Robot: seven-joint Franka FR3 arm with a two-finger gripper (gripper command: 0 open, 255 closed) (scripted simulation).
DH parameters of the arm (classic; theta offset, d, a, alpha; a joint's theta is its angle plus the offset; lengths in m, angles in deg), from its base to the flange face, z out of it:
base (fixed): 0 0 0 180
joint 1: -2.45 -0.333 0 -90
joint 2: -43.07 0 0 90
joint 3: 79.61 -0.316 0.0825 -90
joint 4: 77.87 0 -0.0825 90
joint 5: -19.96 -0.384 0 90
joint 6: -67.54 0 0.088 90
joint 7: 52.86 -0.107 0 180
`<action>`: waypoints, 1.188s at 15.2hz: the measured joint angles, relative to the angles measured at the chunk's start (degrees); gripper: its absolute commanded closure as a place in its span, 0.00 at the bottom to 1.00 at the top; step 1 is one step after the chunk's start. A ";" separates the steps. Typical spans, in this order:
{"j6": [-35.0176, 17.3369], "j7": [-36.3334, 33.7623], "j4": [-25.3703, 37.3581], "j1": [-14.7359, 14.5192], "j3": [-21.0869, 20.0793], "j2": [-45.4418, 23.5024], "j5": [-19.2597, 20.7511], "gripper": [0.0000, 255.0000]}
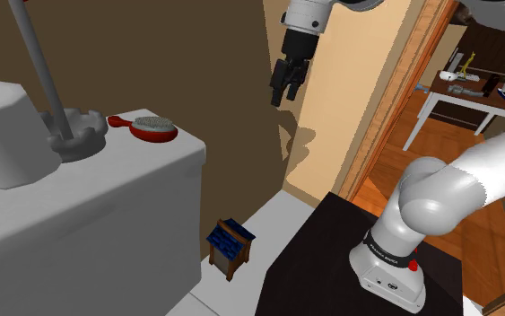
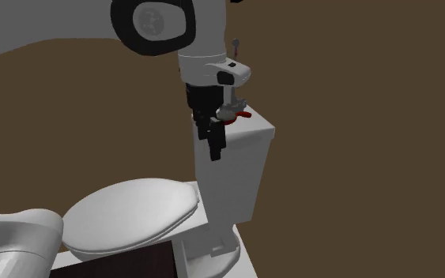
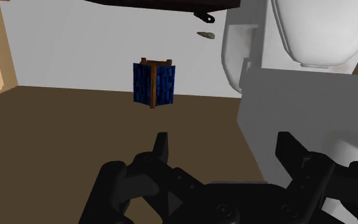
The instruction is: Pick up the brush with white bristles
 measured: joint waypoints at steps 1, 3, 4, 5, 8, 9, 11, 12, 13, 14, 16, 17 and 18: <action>-0.32 -0.60 1.30 -0.29 -0.73 -1.44 -0.21 0.00; -1.25 -2.34 4.08 -0.99 -2.66 -4.75 -0.68 0.00; -1.68 -2.99 5.83 -1.21 -3.44 -6.74 -0.70 0.00; -2.17 -3.69 7.21 -1.49 -4.25 -8.44 -0.74 0.00; -3.10 -6.07 11.99 -2.35 -6.78 -13.59 -0.47 0.00; -3.42 -6.70 13.62 -2.58 -7.48 -15.40 -0.23 0.00; -3.79 -7.88 16.68 -3.09 -8.77 -18.61 0.32 0.00; -3.68 -8.60 18.20 -3.42 -9.44 -19.87 0.58 0.00; -3.53 -9.50 20.35 -3.78 -10.22 -21.75 1.05 0.00; -3.70 -10.54 22.11 -4.26 -11.10 -23.55 1.56 0.00; -2.99 -12.43 27.69 -5.14 -12.62 -28.33 3.09 0.00; -2.35 -13.46 30.80 -5.69 -13.34 -30.76 3.97 0.00; -2.24 -14.07 33.02 -6.18 -13.86 -32.83 4.76 0.00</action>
